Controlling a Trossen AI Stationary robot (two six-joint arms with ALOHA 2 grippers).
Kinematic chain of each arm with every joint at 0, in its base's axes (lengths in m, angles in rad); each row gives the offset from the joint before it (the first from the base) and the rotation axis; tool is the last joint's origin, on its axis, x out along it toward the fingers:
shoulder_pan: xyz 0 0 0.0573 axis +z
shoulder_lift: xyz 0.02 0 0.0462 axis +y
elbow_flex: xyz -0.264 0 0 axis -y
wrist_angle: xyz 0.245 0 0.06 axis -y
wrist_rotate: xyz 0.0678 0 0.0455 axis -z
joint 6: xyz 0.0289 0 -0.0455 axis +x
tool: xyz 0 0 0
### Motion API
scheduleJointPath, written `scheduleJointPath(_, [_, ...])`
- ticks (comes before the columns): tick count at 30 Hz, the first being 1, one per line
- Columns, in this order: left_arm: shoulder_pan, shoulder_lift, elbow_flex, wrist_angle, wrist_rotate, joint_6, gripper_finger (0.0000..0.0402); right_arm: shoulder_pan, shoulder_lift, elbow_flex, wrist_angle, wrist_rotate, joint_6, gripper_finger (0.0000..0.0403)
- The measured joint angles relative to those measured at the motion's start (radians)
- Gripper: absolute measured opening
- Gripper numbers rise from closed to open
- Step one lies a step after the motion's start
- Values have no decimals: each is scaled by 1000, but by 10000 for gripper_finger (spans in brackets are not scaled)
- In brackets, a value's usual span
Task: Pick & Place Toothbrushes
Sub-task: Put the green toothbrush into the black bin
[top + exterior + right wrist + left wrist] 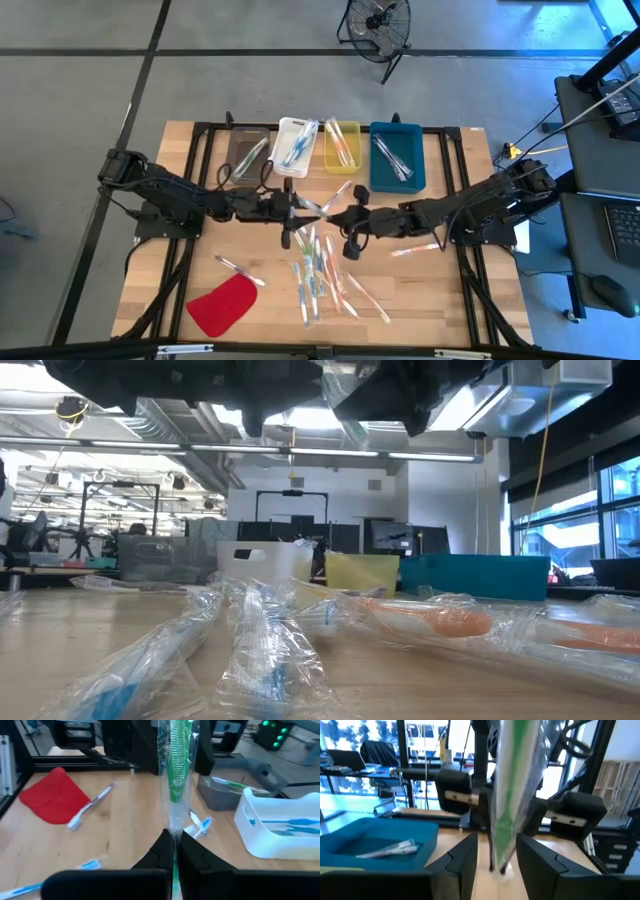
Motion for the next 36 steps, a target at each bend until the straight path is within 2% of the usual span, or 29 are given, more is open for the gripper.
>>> scheduleJointPath(10, [22, 0, 0, 63, 5, 6, 126, -46, 0, 0, 5, -91, -13, 6])
scheduleJointPath(13, [22, 0, 0, 68, 3, 6, 107, -48, 0, 0, 5, -89, -13, 6])
scheduleJointPath(20, [22, 0, 0, 62, 2, 6, 35, -49, 0, 0, 9, -66, -16, 6])
scheduleJointPath(24, [22, 0, 0, 61, 2, 6, 34, -49, 0, 0, 9, -66, -16, 10])
scheduleJointPath(30, [22, 0, 0, 60, 3, 6, 42, -49, 0, 0, 11, -86, -16, 48])
scheduleJointPath(36, [22, 0, 0, 44, 1, 8, 35, -51, 0, 0, 10, -90, -17, 121])
